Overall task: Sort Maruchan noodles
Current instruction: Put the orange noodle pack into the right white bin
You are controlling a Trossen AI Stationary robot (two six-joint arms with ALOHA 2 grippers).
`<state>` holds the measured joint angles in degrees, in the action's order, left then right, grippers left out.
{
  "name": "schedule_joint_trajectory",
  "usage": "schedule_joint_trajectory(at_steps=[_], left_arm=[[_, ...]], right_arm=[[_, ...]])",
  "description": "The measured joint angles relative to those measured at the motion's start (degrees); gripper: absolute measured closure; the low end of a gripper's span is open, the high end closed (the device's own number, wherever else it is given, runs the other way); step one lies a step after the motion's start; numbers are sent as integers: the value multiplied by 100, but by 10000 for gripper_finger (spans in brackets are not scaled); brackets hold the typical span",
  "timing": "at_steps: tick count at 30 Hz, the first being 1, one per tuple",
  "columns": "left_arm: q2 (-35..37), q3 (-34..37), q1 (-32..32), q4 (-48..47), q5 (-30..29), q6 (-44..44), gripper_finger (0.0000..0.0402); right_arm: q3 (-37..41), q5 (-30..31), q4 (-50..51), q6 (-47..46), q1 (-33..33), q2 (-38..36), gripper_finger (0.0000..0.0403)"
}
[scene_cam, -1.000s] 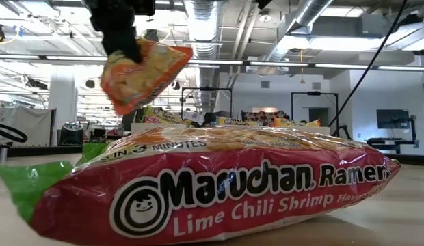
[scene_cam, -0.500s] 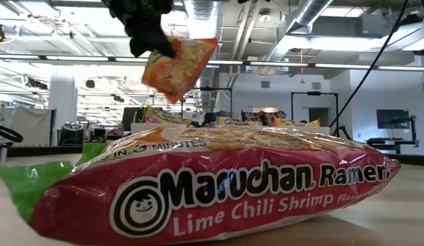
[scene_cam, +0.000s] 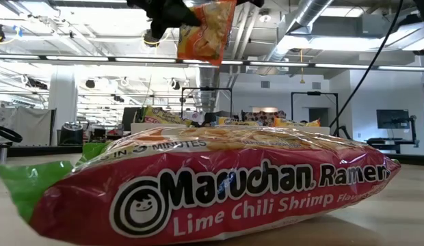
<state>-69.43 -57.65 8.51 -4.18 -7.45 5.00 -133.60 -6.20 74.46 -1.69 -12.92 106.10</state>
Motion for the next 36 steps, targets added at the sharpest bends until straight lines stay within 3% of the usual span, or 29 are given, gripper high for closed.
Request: schedule_joint_trajectory(at_steps=[23, 36], left_arm=[[-7, -2, -11, -141, 64, 26, 391], [-4, -2, -23, 22, 267, 232, 390]], right_arm=[[15, -295, -180, -460, 413, 783, 219], [4, 164, -174, -1054, 501, 759, 341]])
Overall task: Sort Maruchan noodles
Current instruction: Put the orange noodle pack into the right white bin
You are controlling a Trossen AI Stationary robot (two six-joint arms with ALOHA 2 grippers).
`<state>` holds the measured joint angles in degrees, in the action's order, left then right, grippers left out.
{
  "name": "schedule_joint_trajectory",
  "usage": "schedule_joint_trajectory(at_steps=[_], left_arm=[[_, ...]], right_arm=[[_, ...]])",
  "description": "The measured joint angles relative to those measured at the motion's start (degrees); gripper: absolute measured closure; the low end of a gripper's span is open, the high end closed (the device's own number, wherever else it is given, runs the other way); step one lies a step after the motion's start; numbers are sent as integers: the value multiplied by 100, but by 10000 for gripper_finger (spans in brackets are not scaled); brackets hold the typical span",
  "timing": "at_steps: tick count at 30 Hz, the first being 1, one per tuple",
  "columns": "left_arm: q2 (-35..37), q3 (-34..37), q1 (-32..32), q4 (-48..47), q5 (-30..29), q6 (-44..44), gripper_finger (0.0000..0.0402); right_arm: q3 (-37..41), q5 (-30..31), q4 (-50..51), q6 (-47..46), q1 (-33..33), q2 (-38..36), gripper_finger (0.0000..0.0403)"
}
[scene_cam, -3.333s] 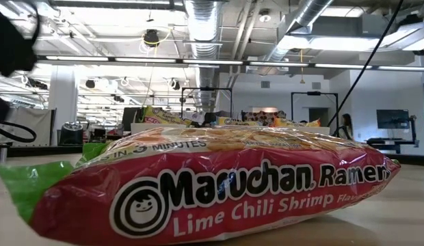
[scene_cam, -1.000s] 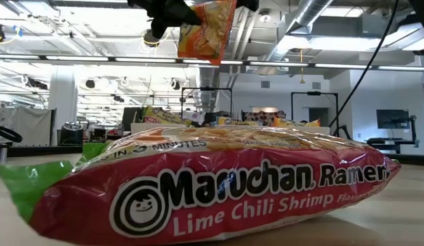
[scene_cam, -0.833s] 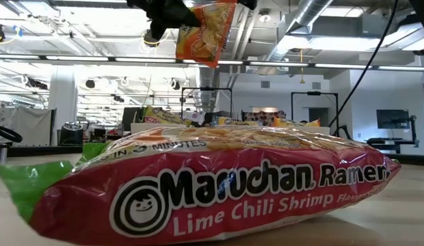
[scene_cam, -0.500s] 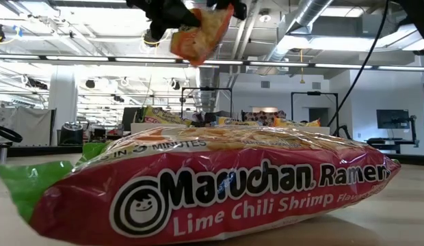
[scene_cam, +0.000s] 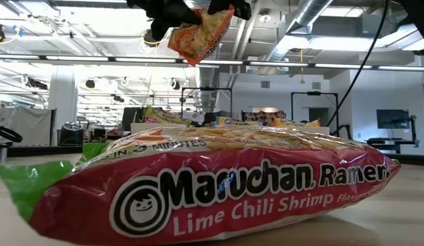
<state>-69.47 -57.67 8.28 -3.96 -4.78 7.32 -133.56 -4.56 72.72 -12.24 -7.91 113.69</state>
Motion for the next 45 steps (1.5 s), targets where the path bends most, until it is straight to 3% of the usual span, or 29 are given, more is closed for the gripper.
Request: schedule_joint_trajectory(at_steps=[4, 11, 19, 26, 35, 45], left_arm=[[-2, 2, -1, 97, -25, 166, 390], [-2, 2, 19, 88, 336, 375, 380], [-2, 2, 20, 86, 1114, 603, 321], [23, 0, 18, 89, 1080, 832, 285], [31, -4, 195, 122, 847, 742, 284], [31, -7, 710, 848, 848, 749, 284]], right_arm=[[-2, 103, 27, 5, 122, -9, 389], [-2, 365, 132, 5, 233, -9, 397], [2, 435, 261, -121, 242, -7, 397], [2, 492, 631, -122, 222, 0, 397], [-15, 527, 1168, 40, 143, -145, 398], [-23, 745, 1553, 369, -193, -476, 398]])
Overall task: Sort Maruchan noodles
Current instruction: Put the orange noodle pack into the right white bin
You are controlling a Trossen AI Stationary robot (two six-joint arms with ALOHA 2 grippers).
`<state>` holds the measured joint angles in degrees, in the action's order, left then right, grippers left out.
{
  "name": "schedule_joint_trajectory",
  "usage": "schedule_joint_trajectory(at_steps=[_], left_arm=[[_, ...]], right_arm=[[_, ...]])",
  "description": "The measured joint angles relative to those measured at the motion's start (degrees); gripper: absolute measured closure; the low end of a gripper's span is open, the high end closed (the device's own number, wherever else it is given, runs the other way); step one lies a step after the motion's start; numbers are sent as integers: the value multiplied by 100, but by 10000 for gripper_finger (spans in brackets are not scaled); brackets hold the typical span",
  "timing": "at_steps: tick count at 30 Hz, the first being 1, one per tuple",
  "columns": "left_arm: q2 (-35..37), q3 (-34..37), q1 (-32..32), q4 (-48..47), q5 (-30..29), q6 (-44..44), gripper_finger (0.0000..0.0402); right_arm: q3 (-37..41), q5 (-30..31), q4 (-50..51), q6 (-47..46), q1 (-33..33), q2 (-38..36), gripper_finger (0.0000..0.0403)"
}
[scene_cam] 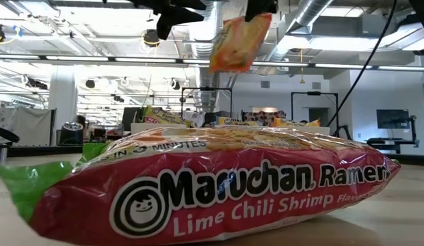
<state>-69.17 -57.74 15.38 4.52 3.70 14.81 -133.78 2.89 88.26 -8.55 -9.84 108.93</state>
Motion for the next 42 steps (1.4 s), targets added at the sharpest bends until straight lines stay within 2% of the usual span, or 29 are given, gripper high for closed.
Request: schedule_joint_trajectory(at_steps=[10, 18, 21, 28, 33, 42], left_arm=[[0, 0, 332, 61, -2, 2, 284], [0, 0, 545, 54, -13, 2, 284], [0, 0, 619, 57, -52, 2, 285], [-2, 0, 764, 54, -151, -57, 285], [-2, 0, 899, 54, -153, -57, 285], [-2, 2, 1117, 54, -153, -55, 285]], right_arm=[[-13, 461, 155, 593, -956, -601, 398], [-3, 478, 115, 755, -1914, -1243, 398], [222, 477, 19, 724, -2183, -1455, 398], [2045, 436, -1062, 467, -2561, -2388, 398], [3436, 137, -2096, 238, -2799, -3113, 398], [5564, 134, -3509, -465, -2824, -4011, 398]])
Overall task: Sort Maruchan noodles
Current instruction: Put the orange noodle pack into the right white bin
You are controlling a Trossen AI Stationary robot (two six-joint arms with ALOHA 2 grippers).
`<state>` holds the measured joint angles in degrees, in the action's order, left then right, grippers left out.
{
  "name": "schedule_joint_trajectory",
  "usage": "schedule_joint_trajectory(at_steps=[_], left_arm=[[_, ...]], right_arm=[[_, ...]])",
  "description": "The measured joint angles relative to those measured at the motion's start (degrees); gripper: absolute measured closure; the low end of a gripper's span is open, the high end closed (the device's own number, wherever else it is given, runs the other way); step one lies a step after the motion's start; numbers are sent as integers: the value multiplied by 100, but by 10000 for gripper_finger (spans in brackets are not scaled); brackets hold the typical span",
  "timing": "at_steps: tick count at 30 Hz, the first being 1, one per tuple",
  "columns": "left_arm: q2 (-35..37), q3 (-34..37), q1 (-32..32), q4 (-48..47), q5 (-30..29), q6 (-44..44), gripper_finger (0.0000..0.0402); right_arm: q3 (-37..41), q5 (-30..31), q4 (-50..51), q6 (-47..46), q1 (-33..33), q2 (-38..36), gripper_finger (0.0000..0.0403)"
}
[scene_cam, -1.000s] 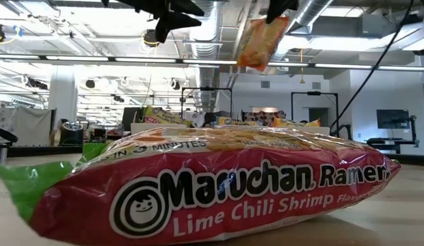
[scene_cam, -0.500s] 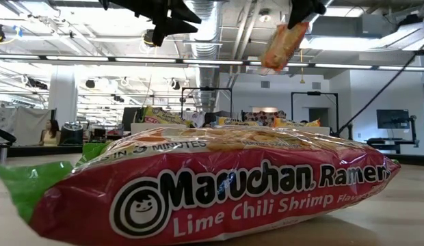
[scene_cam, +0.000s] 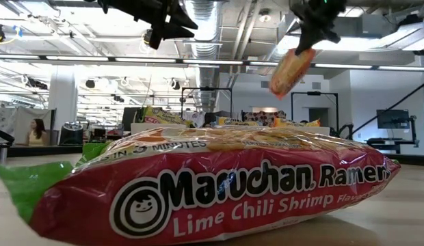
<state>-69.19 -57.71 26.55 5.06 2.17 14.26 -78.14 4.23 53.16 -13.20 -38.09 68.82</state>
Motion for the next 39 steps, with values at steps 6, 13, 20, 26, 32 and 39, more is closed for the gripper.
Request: schedule_joint_trajectory(at_steps=[6, 13, 20, 26, 32, 39], left_arm=[[-2, 0, 107, -1, 0, 0, 285], [-2, 0, 211, 0, 1, 3, 285], [-2, 2, 242, -1, 2, 9, 285], [-2, 2, 242, -1, 2, 26, 285], [-8, 2, 242, 0, 2, 59, 285], [-31, 7, 242, -79, 0, -13, 285]], right_arm=[[1349, 5, -817, -200, 6, -337, 397], [2280, 15, -1685, -132, 4, -398, 396], [2499, -62, -1933, -2, 8, -383, 396], [2427, -197, -1975, 1, 130, -541, 396], [2381, -219, -1893, 14, 225, -692, 397], [2506, -220, -1858, 167, 223, -340, 397]])
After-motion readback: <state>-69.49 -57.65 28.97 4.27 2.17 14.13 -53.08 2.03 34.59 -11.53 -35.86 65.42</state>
